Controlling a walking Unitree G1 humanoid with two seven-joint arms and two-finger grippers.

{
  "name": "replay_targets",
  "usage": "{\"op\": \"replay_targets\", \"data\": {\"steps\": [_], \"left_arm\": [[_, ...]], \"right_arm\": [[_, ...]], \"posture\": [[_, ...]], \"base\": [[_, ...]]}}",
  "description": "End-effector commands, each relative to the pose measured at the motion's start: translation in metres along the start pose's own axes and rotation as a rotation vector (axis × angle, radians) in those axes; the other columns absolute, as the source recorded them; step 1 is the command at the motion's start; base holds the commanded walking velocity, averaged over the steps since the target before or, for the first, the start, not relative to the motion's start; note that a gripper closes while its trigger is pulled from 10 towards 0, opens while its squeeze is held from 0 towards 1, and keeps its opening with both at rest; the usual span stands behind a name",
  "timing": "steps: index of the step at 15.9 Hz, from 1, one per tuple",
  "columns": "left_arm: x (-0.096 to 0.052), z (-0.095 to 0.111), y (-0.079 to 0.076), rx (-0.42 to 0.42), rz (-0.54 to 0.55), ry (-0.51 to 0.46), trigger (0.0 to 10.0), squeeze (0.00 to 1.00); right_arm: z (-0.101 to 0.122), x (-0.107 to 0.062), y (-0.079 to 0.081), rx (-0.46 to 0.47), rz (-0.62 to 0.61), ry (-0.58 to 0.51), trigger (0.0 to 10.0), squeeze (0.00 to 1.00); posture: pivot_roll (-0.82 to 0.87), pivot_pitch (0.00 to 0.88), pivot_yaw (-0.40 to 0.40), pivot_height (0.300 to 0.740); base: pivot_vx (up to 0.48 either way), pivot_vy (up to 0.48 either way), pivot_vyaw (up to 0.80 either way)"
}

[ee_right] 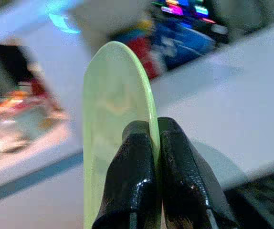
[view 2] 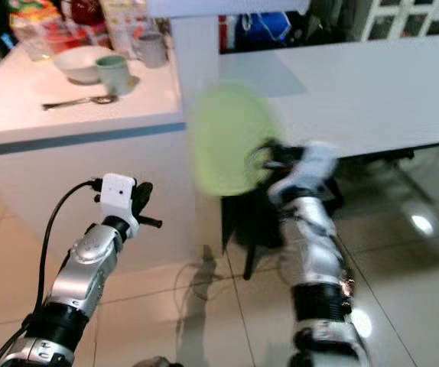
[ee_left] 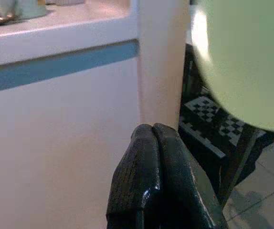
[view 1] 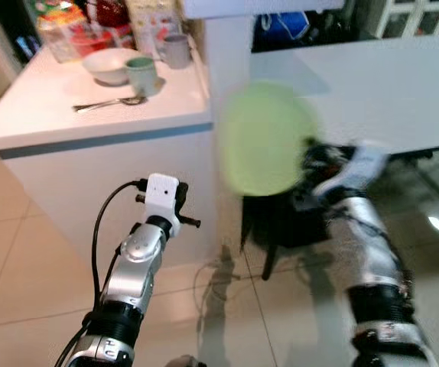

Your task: Setting the table

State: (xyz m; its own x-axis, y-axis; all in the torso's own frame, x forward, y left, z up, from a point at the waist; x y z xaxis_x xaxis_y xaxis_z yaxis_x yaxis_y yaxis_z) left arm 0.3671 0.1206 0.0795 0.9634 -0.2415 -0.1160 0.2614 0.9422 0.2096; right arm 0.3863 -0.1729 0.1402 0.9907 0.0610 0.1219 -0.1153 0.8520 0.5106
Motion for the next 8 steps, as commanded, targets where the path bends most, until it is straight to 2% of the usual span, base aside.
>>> {"op": "replay_targets", "data": {"steps": [1, 5, 8], "left_arm": [[0.001, 0.005, 0.000, 0.023, -0.007, -0.012, 10.0, 0.00], [0.001, 0.002, 0.000, 0.049, -0.011, 0.002, 10.0, 0.00], [0.002, -0.002, 0.002, 0.077, -0.005, 0.030, 10.0, 0.00]], "right_arm": [[-0.012, -0.006, -0.017, 0.014, -0.067, 0.032, 10.0, 0.00], [-0.032, -0.011, -0.017, 0.008, -0.080, 0.083, 10.0, 0.00], [-0.042, -0.012, -0.009, 0.007, -0.062, 0.099, 10.0, 0.00]], "posture": [[0.02, 0.000, 0.058, 0.740], [0.02, 0.000, 0.062, 0.740], [0.02, 0.000, 0.071, 0.740]], "base": [[0.000, -0.458, 0.00], [0.000, -0.442, 0.00], [0.260, -0.400, 0.00]]}}
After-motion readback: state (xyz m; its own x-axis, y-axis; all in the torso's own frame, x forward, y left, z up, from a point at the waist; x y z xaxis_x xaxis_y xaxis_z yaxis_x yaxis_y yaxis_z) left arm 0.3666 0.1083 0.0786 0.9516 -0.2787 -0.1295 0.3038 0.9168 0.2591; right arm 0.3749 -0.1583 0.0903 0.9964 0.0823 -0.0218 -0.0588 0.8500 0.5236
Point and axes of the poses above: a point about 5 cm out from each wrist's last joint towards the gripper, its own x axis pointing out of the wrist towards the gripper, its own z axis along the axis of the wrist's last joint, y = z × x, the point moved 5 cm from there along x, pointing out of the wrist towards the gripper, and after that the axes turned 9 degrees about x, right-handed, at the moved point
